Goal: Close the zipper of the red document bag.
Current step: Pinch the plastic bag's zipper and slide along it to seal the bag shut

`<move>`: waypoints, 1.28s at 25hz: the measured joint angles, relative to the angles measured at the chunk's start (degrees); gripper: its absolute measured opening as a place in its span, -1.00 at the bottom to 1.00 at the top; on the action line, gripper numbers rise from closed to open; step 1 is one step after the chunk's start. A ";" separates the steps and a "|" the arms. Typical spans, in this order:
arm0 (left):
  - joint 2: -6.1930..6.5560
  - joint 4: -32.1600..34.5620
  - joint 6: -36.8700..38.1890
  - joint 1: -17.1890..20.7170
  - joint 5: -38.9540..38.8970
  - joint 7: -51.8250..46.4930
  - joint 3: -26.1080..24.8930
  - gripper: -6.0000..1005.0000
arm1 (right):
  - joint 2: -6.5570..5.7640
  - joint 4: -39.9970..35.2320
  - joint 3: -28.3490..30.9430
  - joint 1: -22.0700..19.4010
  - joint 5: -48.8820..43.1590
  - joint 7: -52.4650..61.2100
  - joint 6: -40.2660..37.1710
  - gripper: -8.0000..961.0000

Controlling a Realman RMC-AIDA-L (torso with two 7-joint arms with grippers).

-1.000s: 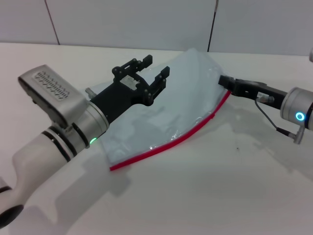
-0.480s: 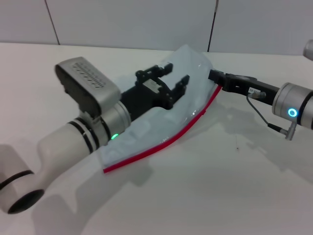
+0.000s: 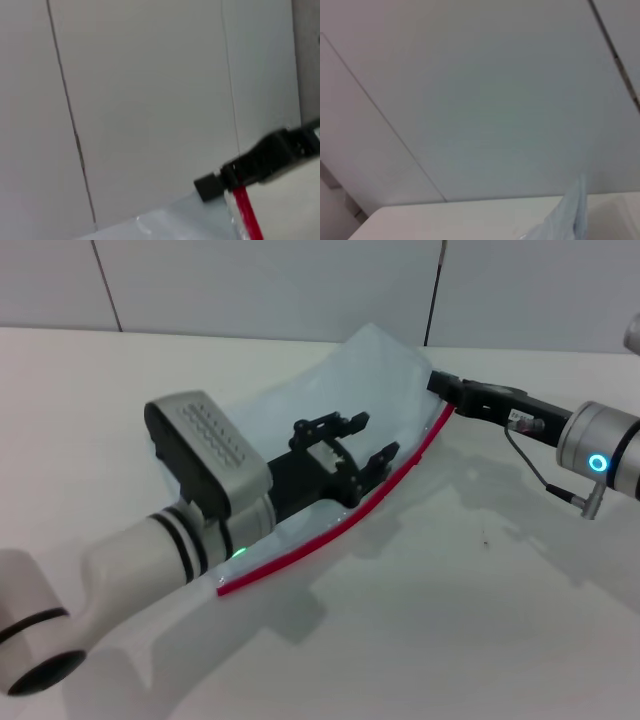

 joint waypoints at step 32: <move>-0.80 -12.75 -3.97 2.87 -10.89 46.27 -1.43 0.42 | 0.20 3.82 2.22 1.75 -0.01 -3.36 -1.95 -0.82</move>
